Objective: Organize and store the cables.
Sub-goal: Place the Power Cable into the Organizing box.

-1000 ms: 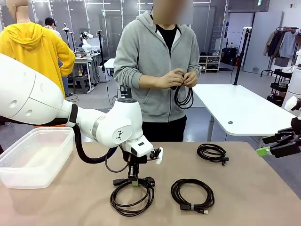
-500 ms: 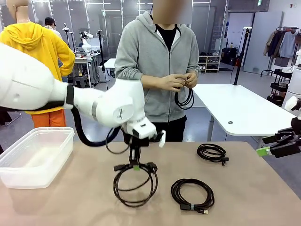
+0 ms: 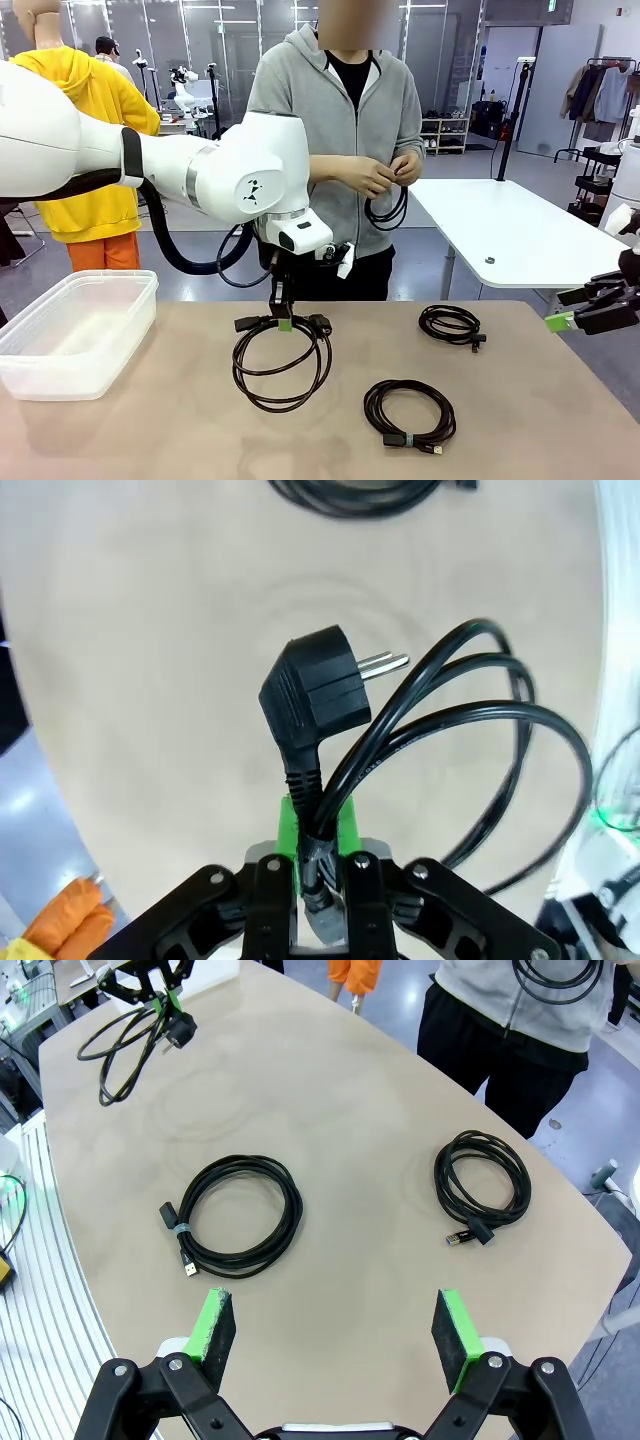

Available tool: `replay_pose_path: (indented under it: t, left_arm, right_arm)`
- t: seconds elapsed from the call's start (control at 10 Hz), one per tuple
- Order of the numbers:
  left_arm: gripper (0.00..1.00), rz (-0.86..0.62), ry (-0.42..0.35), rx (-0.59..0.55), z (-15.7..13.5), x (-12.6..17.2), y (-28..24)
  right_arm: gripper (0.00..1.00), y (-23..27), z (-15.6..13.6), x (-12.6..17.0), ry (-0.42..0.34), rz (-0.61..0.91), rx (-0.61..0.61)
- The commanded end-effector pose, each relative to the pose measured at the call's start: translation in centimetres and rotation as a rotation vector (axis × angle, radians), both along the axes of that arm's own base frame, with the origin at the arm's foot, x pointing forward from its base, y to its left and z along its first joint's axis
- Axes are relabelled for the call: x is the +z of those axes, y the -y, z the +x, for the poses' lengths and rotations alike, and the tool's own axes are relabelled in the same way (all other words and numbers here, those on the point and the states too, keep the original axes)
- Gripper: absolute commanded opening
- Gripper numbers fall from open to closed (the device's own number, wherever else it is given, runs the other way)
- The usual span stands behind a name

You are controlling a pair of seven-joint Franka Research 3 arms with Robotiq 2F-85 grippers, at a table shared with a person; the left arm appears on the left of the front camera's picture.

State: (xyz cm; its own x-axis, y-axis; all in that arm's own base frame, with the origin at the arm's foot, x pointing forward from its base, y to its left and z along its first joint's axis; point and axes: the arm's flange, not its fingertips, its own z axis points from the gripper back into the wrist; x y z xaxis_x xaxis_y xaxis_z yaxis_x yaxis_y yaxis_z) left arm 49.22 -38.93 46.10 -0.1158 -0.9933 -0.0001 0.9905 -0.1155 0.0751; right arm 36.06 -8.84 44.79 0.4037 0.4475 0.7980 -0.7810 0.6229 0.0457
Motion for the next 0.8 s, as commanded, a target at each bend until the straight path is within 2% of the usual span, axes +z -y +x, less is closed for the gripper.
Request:
replay_pose_path:
  t: [0.0, 0.2, 0.3, 0.4, 0.5, 0.6, 0.7]
  left_arm:
    - [0.04, -0.022, 0.016, 0.011, 0.2, 0.8, -0.3]
    - [0.04, -0.022, 0.016, 0.011, 0.2, 0.8, -0.3]
    - [0.17, -0.003, 0.003, 0.003, 0.1, 0.1, -0.1]
    - [0.17, 0.028, 0.094, -0.026, 1.8, 1.4, -3.1]
    - [0.17, 0.019, 0.084, -0.095, 2.9, 3.1, -7.1]
    - [0.17, 0.007, 0.075, -0.107, 3.8, 4.7, -11.2]
    - [0.17, -0.025, 0.112, -0.088, 4.6, 6.5, -16.0]
  right_arm:
    - [1.00, -0.1, 0.0, 0.3, -0.020, 0.008, -0.011]
    - [1.00, -0.1, 0.0, 0.3, -0.020, 0.008, -0.011]
    - [1.00, -0.1, 0.0, 0.3, -0.020, 0.008, -0.011]
    - [1.00, -0.1, 0.0, 0.3, -0.020, 0.008, -0.011]
    - [1.00, -0.1, 0.0, 0.3, -0.020, 0.008, -0.011]
    - [1.00, -0.1, 0.0, 0.3, -0.020, 0.008, -0.011]
    - [1.00, -0.1, 0.0, 0.3, -0.020, 0.008, -0.011]
